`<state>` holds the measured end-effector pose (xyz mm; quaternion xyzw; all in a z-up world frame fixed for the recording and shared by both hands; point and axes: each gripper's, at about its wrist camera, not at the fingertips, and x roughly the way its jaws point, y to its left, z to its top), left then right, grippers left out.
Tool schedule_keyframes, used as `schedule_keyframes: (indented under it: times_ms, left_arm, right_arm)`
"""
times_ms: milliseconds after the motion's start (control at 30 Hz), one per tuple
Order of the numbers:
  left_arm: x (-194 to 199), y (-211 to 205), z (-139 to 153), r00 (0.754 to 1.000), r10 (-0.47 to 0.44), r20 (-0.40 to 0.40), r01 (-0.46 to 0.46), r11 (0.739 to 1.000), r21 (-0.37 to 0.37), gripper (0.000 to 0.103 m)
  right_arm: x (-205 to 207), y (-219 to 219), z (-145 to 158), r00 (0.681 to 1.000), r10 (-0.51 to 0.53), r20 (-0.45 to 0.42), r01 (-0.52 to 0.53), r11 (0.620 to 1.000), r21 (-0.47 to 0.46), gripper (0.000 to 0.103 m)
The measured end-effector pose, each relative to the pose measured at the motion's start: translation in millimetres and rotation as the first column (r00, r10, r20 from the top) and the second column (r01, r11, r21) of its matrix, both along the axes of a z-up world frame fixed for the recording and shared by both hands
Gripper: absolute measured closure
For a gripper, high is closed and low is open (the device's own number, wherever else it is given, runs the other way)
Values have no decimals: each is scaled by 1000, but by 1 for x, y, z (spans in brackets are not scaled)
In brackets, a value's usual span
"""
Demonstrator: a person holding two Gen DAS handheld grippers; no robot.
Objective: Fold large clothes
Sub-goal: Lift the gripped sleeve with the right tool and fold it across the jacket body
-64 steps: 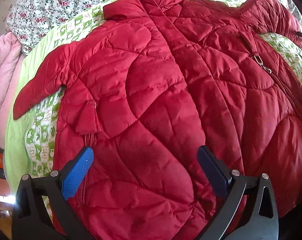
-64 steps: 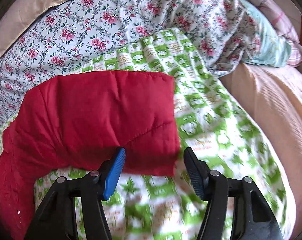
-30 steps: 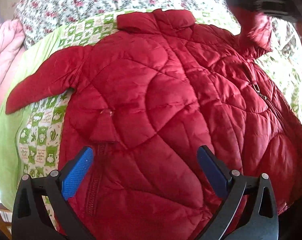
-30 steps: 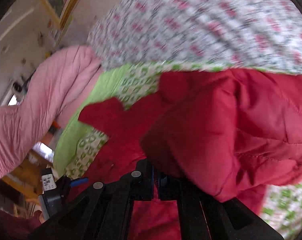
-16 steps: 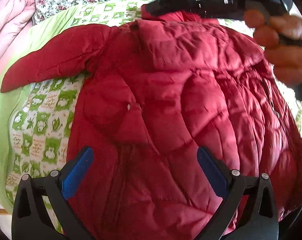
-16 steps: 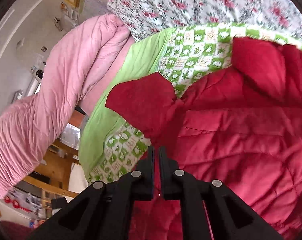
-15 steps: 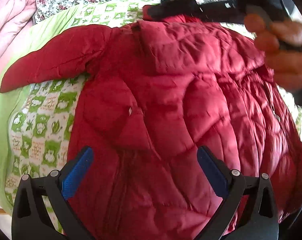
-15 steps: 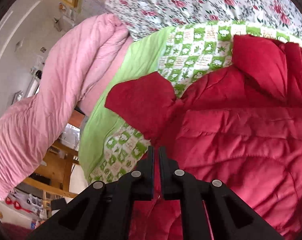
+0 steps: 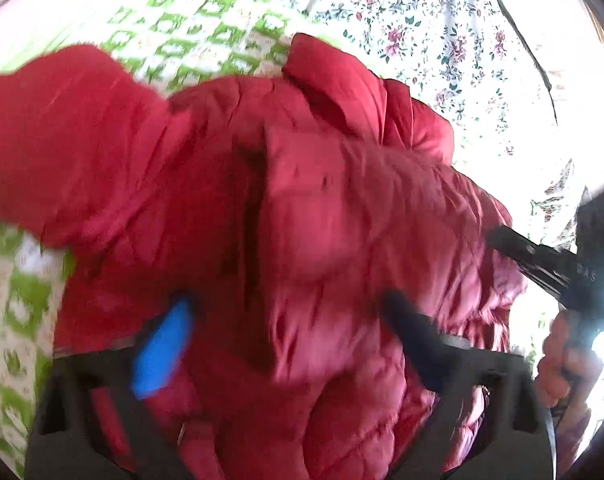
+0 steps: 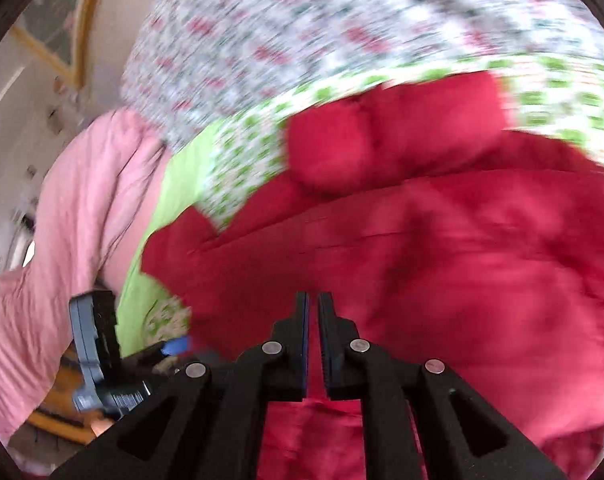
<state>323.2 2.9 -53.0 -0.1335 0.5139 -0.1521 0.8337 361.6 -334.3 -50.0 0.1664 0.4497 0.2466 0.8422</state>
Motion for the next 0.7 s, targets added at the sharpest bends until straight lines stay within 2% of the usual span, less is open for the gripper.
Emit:
schedule_keyframes:
  times_ms: [33, 100, 133, 200, 300, 333, 367, 433, 467, 500, 567, 600, 633, 700]
  left_arm:
    - [3, -5, 1, 1000, -22, 4, 22, 1000, 10, 74]
    - [4, -8, 9, 998, -53, 23, 53, 999, 13, 87]
    - [1, -8, 19, 996, -68, 55, 65, 997, 42, 90]
    - [-10, -1, 45, 986, -81, 147, 66, 992, 107, 91]
    - [-11, 11, 70, 961, -107, 254, 55, 977, 205, 92]
    - [-9, 14, 70, 956, -119, 266, 56, 971, 232, 91]
    - [-6, 13, 66, 951, -141, 274, 61, 958, 281, 91]
    - [2, 3, 43, 944, -213, 252, 95, 907, 411, 88]
    - [8, 0, 27, 950, -227, 216, 105, 881, 461, 85]
    - [10, 1, 19, 955, -220, 200, 102, 874, 476, 78]
    - [6, 6, 20, 961, -188, 204, 75, 884, 461, 70]
    - [2, 11, 28, 963, -155, 220, 42, 895, 445, 58]
    - [-3, 16, 34, 961, -122, 247, 3, 901, 433, 51]
    - [-14, 26, 53, 942, -81, 325, -51, 924, 379, 51]
  right_arm:
    - [-2, -13, 1, 999, -36, 13, 36, 999, -8, 95]
    - [-8, -44, 3, 992, -120, 47, 122, 992, -29, 95]
    - [-9, -53, 3, 988, -147, 57, 149, 988, -37, 95]
    - [-12, -72, 2, 977, -203, 71, 207, 976, -65, 95]
    - [-15, -82, -4, 972, -223, 78, 230, 968, -97, 95]
    - [-16, -81, -8, 973, -219, 76, 227, 967, -115, 95]
    - [-17, -78, -14, 974, -212, 75, 220, 965, -140, 95]
    - [-17, -67, -34, 982, -180, 53, 188, 959, -212, 95]
    - [-15, -60, -42, 984, -171, 45, 177, 953, -246, 95]
    - [-14, -56, -51, 986, -160, 44, 166, 945, -280, 95]
    - [-14, -51, -59, 986, -152, 73, 167, 938, -305, 95]
    - [-13, -53, -60, 984, -159, 78, 176, 938, -300, 95]
    - [-13, -58, -59, 982, -172, 75, 187, 939, -287, 95]
    - [-13, -70, -59, 976, -208, 68, 219, 938, -267, 95]
